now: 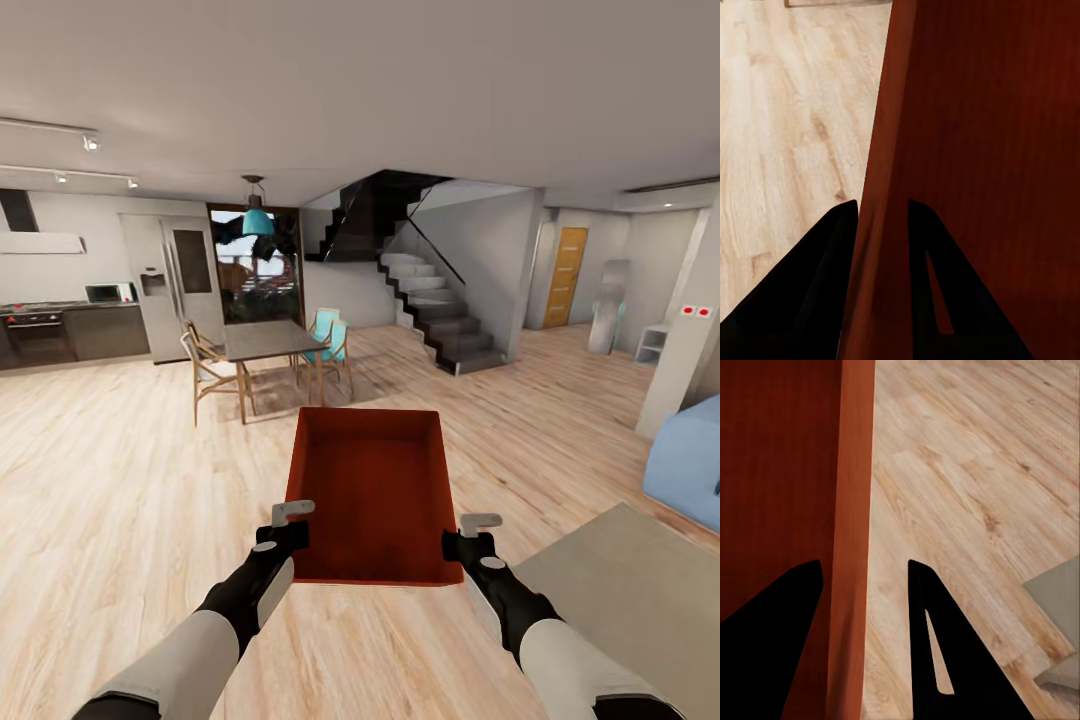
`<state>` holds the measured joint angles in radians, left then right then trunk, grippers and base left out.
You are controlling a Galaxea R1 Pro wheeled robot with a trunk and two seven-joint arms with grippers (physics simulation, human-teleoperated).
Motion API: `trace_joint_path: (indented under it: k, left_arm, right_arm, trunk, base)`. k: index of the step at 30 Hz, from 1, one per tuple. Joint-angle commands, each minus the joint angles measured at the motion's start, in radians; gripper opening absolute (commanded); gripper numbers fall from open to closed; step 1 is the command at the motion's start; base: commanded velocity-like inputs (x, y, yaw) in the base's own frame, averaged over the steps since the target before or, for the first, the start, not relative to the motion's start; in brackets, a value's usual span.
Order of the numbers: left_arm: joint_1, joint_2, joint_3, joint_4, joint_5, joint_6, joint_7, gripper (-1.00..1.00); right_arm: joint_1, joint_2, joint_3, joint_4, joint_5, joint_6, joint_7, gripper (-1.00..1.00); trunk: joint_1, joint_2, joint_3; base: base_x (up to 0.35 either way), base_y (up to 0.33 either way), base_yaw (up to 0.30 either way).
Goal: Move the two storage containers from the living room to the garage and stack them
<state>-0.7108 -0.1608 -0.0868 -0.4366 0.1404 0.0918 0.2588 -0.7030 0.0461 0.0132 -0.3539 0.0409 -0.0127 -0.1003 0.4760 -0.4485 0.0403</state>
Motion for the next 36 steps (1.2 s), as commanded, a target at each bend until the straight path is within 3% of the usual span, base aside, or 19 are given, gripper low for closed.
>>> trace_joint_path:
  k: [1, 36]
  left_arm:
    - [0.001, 0.032, -0.022, 0.001, 0.028, 0.005, 0.01, -1.0]
    - [0.001, 0.035, -0.022, 0.002, 0.03, 0.005, 0.01, -1.0]
  right_arm:
    - [-0.001, -0.005, -0.007, -0.069, 0.005, -0.001, -0.004, -1.0]
    - [-0.001, -0.004, -0.011, -0.066, -0.01, 0.005, -0.006, -1.0]
  trunk:
    - [0.001, -0.001, 0.0]
    - [0.001, -0.001, 0.0]
  base:
    - [0.322, 0.0, 0.0]
    - [0.322, 0.0, 0.0]
